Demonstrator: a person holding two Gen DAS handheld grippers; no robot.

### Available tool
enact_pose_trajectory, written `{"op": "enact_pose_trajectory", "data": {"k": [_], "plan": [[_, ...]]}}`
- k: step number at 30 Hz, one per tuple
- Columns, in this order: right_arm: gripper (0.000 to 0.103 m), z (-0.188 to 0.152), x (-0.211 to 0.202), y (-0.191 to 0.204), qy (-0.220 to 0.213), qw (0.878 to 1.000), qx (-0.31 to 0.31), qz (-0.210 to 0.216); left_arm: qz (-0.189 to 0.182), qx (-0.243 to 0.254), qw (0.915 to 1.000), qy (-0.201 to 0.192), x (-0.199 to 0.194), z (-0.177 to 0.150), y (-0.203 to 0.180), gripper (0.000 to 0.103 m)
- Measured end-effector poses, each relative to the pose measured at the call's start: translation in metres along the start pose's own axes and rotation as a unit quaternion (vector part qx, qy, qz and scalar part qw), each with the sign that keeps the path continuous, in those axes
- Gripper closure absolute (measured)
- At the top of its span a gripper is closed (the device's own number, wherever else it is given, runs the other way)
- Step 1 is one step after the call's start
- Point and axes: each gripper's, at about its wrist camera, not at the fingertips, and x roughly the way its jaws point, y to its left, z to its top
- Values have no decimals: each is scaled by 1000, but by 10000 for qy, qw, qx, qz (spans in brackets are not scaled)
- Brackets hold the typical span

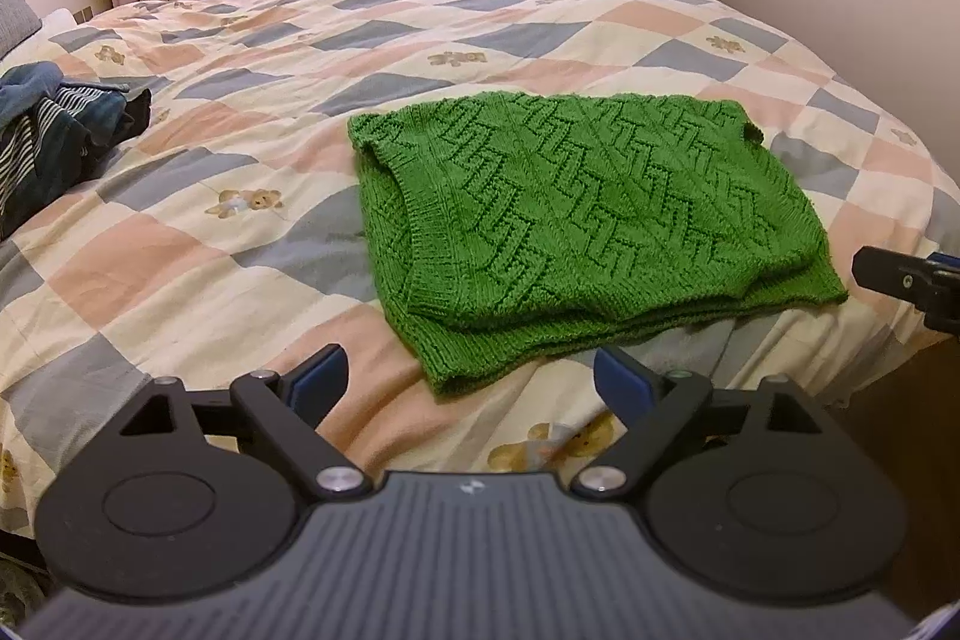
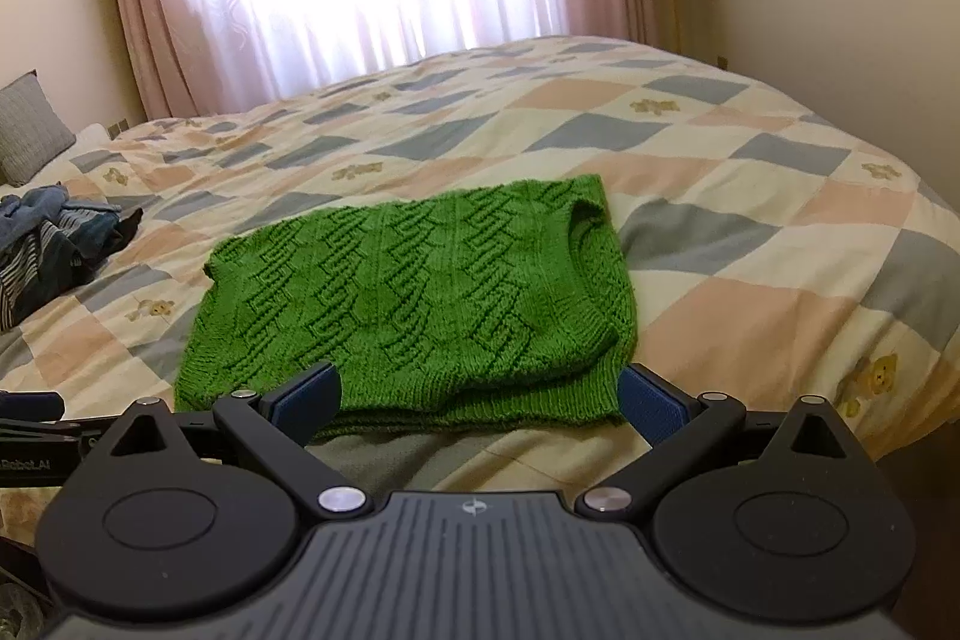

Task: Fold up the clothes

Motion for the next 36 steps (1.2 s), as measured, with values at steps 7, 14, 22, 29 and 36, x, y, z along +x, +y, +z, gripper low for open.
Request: {"op": "enact_pose_trajectory", "data": {"k": [7, 14, 22, 29, 36], "plan": [[2, -5, 16, -6, 219, 9997, 80, -36, -79, -79, 9996, 252, 21, -4, 2, 10], [2, -14, 39, -17, 483, 9987, 120, -93, -504, -675, 9961, 264, 43, -7, 34, 10], [2, -17, 60, -28, 468, 9986, 175, -199, -1699, -2261, 9587, 299, 84, -7, 99, 10], [2, -9, 75, -14, 125, 9993, -344, -92, -2219, -3173, 9213, 356, 144, 6, 131, 11], [2, -2, 94, -19, 91, 9994, -321, -131, -2669, -3302, 9052, 187, 182, 21, 143, 11]]}}
